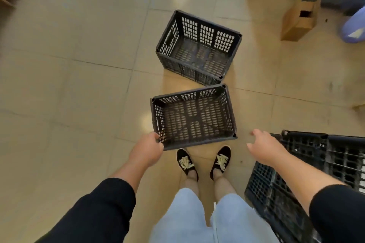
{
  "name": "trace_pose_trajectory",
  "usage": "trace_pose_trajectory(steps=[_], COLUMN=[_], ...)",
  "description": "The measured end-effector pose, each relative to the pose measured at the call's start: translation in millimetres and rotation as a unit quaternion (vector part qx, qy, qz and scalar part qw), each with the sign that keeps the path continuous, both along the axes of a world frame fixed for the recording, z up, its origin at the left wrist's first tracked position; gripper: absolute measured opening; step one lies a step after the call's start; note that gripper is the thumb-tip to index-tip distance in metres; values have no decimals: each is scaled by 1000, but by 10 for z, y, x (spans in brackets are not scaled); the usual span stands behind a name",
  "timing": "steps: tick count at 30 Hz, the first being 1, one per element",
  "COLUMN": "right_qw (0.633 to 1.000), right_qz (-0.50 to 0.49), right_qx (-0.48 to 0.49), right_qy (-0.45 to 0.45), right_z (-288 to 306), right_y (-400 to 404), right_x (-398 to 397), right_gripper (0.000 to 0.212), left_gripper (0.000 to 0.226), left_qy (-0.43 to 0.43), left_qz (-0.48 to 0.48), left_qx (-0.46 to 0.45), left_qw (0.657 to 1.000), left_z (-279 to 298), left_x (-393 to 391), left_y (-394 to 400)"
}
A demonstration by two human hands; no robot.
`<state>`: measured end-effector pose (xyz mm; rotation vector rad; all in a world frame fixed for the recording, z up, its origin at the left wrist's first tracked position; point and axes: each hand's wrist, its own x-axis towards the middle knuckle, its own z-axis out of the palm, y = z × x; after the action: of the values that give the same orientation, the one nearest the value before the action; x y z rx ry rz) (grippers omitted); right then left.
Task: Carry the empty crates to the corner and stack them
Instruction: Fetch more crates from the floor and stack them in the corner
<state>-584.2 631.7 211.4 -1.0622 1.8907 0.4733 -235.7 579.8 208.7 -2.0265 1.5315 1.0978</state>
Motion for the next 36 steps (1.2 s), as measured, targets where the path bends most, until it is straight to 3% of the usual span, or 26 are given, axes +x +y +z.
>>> trace_pose_trajectory(steps=[8,20,27,31,36], right_qw=[998,987,973,968,948], right_qz=[-64,-154,-220,-238,-299], right_qx=[4,-29,-53,-73,-108], right_qy=[13,24,36,24,1], right_z=[-925,-3059,-3939,-4238,-4447], right_y=[-329,-811,-929,-1051,-1174], right_x=[129,-155,-276,-234,-189], right_gripper=[56,56,62,49,35], left_gripper=[41,43,60,43,49], left_qy=[2,-28,-38,1,60], left_qz=[64,163,353,416,491], left_qx=[31,40,-24,-25,-42], left_qw=[997,985,935,909,868], left_z=[-958,-2945,-3941,-4321,-4595], left_x=[372,494,639,667,722], left_y=[-120,-332,-600,-774,-867])
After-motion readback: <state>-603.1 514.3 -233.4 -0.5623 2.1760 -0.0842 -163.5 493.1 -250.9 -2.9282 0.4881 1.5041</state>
